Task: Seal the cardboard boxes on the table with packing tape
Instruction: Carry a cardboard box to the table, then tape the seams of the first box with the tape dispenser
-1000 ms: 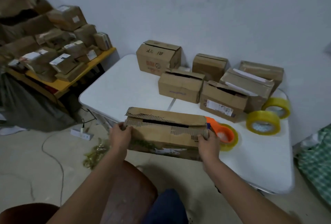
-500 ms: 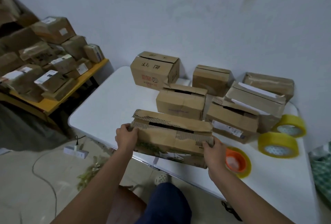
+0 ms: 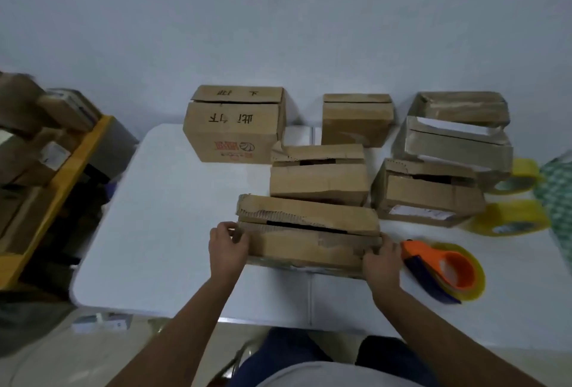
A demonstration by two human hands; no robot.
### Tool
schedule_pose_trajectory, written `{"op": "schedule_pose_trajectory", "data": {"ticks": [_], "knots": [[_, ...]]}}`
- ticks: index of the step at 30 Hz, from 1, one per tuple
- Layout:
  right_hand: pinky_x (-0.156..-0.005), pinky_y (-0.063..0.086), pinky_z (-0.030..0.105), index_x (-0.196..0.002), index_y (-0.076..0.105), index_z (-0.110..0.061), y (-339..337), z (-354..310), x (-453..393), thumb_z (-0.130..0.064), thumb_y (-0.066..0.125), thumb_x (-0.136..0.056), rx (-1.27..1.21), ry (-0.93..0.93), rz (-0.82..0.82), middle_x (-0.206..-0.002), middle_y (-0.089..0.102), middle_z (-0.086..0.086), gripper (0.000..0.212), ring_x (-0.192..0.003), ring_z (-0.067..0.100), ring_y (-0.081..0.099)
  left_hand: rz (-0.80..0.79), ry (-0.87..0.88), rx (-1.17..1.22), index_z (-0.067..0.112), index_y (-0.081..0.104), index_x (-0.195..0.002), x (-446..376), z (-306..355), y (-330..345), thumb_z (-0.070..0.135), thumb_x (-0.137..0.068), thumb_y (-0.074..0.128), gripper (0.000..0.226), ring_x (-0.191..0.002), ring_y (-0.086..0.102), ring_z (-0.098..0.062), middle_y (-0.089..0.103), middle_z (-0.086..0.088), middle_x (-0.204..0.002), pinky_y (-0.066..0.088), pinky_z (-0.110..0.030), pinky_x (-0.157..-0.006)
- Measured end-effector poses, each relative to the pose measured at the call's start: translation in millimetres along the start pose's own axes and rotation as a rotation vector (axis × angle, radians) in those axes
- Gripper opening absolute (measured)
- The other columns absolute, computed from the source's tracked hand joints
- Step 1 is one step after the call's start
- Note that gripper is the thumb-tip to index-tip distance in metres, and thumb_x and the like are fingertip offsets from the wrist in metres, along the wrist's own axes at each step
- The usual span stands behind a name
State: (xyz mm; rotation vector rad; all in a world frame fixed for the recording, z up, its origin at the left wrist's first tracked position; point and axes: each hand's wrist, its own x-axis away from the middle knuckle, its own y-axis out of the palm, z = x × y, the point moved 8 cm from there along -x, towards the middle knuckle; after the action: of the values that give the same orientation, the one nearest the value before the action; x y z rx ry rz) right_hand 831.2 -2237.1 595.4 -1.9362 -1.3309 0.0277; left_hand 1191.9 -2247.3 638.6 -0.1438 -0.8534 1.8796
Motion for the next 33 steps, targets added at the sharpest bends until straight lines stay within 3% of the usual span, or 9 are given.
{"op": "schedule_pose_trajectory", "data": {"ticks": [3,6,10,13,19,25,28,31,33], "knots": [[-0.105,0.035,0.059,-0.145,0.036,-0.012,1.4,3.7,7.2,-0.010,0.044,-0.097,-0.042,0.007,0.052,-0.146,0.031,0.014,0.049,-0.129,0.040,0.037,-0.057,0.196,-0.117,0.013,0.043,-0.139,-8.2,11.1,0.4,0.019,-0.089,0.066,0.056,-0.108,0.053,-0.023,0.042,-0.007,-0.129,0.050,-0.040,-0.089],[-0.102,0.038,0.059,-0.142,0.039,-0.013,-0.2,1.7,13.9,-0.013,0.044,-0.099,-0.061,-0.011,0.084,-0.142,0.035,0.012,0.043,-0.124,0.036,0.043,-0.035,0.671,-0.425,0.017,0.037,-0.148,-1.3,42.9,10.5,0.014,-0.086,0.066,0.069,-0.134,0.040,-0.026,0.037,-0.009,-0.148,0.033,-0.050,-0.110],[-0.101,0.040,0.055,-0.140,0.042,-0.008,-3.5,-3.0,17.6,-0.009,0.046,-0.097,-0.037,-0.038,0.105,-0.135,0.040,0.015,0.043,-0.121,0.036,0.045,-0.368,1.071,-0.732,0.026,0.017,-0.159,21.6,58.1,62.2,0.057,-0.101,0.035,0.068,-0.153,0.006,-0.017,0.011,0.002,-0.166,0.005,-0.046,-0.124],[-0.103,0.040,0.052,-0.141,0.041,-0.007,-6.4,-5.3,17.0,-0.011,0.048,-0.098,-0.028,-0.057,0.072,-0.137,0.039,0.014,0.044,-0.123,0.033,0.045,-0.454,1.084,-0.967,0.023,0.016,-0.159,27.5,40.2,88.4,0.075,-0.093,0.021,0.084,-0.153,0.011,-0.023,0.012,-0.003,-0.166,0.006,-0.050,-0.122],[-0.086,0.045,0.041,-0.122,0.058,-0.011,-45.2,11.5,5.1,-0.021,0.041,-0.103,0.165,-0.215,0.093,-0.118,0.058,0.010,0.028,-0.109,0.030,0.055,-0.434,1.020,-0.982,0.020,0.024,-0.157,36.3,35.7,96.4,0.074,-0.094,0.020,0.082,-0.150,0.023,-0.023,0.024,-0.004,-0.163,0.011,-0.049,-0.119],[-0.086,0.045,0.046,-0.128,0.048,0.007,-101.3,79.6,-26.7,-0.018,0.068,-0.088,0.439,0.014,0.084,-0.121,0.055,0.027,0.051,-0.108,0.042,0.053,-0.468,0.951,-0.926,0.023,0.017,-0.159,50.5,40.3,105.8,0.076,-0.094,0.019,0.084,-0.152,0.011,-0.021,0.014,0.000,-0.165,0.006,-0.039,-0.122],[-0.068,0.044,0.036,-0.113,0.051,-0.006,-98.8,79.9,-37.7,-0.030,0.065,-0.091,0.422,0.030,-0.038,-0.102,0.057,0.012,0.036,-0.087,0.029,0.057,-0.455,0.955,-0.932,0.025,0.014,-0.159,54.0,45.5,108.0,0.078,-0.093,0.013,0.085,-0.153,0.007,-0.020,0.009,0.001,-0.166,0.011,-0.040,-0.123],[-0.073,0.055,0.037,-0.113,0.057,-0.032,-85.6,96.9,-56.9,-0.040,0.054,-0.087,0.491,-0.072,-0.108,-0.105,0.061,-0.004,0.028,-0.089,0.017,0.060,-0.409,0.970,-0.995,0.024,0.026,-0.156,58.6,57.2,105.6,0.076,-0.094,0.013,0.082,-0.149,0.025,-0.022,0.024,-0.002,-0.163,0.025,-0.038,-0.110],[-0.062,0.052,0.035,-0.109,0.057,-0.029,-84.1,116.3,-71.8,-0.043,0.051,-0.084,0.489,-0.008,-0.084,-0.100,0.064,-0.001,0.029,-0.084,0.019,0.062,-0.409,0.963,-0.997,0.027,0.021,-0.157,59.0,57.4,104.1,0.077,-0.091,0.012,0.083,-0.151,0.017,-0.019,0.019,0.001,-0.164,0.026,-0.036,-0.109]]}}
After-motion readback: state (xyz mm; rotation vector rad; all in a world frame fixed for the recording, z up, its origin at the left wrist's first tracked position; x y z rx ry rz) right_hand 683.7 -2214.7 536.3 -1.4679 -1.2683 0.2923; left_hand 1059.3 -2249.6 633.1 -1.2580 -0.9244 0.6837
